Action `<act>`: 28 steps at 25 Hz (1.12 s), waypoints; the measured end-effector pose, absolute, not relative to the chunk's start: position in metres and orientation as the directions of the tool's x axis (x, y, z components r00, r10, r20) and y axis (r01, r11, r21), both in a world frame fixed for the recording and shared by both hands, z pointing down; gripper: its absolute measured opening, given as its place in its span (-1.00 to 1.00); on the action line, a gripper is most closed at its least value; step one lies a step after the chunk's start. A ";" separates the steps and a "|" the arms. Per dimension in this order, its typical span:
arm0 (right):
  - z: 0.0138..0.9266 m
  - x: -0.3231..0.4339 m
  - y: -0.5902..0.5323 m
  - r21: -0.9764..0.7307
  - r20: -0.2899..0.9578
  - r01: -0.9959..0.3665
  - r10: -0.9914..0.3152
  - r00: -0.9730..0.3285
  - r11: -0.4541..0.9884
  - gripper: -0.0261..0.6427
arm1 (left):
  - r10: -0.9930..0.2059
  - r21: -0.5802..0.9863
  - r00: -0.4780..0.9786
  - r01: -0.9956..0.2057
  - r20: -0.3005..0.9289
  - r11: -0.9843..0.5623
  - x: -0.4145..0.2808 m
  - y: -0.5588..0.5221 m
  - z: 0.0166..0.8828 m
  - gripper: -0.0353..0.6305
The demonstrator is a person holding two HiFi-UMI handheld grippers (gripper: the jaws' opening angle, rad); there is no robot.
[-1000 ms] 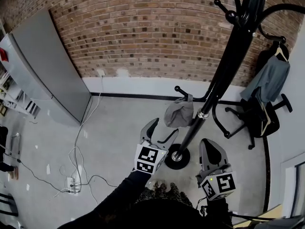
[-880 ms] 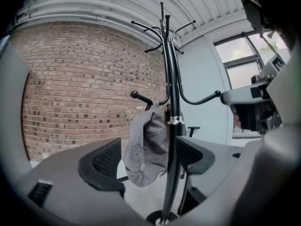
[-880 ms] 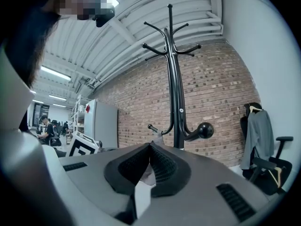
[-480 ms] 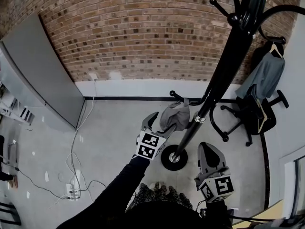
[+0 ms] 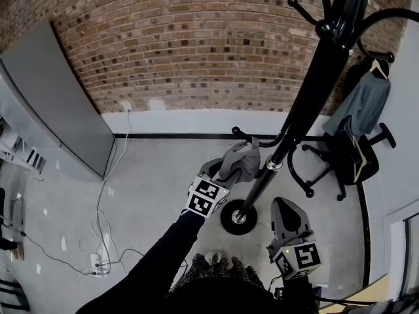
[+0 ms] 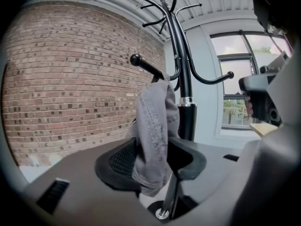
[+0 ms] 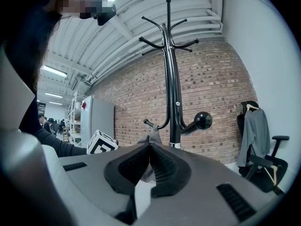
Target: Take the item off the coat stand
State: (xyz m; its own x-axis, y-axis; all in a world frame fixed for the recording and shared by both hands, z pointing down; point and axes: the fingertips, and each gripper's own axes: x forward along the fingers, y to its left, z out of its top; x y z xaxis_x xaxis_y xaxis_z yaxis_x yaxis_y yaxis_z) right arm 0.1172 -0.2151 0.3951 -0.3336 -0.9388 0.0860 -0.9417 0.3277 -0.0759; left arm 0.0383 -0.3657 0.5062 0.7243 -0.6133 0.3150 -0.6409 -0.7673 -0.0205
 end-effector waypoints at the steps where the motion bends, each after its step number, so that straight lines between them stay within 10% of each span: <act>1: 0.395 0.118 -0.215 -0.070 0.079 -0.943 -0.940 -0.332 0.327 -0.89 | -0.613 -0.018 0.726 -0.640 0.312 -0.768 0.037 -0.364 0.506 -0.40; 6: 0.396 0.116 -0.214 -0.082 0.092 -0.939 -0.936 -0.340 0.334 -0.89 | -0.605 0.021 0.741 -0.638 0.293 -0.770 0.035 -0.358 0.504 -0.81; 28: 0.392 0.116 -0.207 -0.053 0.063 -0.931 -0.929 -0.365 0.362 -0.89 | -0.671 0.088 0.722 -0.689 0.169 -0.719 0.013 -0.372 0.429 -0.83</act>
State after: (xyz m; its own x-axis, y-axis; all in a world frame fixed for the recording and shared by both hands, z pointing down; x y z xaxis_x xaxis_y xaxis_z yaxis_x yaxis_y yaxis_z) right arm 0.1164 -0.2072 0.3925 -0.3647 -0.9290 0.0625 -0.9307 0.3619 -0.0526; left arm 0.0132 -0.3716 0.4291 0.7221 -0.6708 0.1694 -0.6890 -0.7194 0.0880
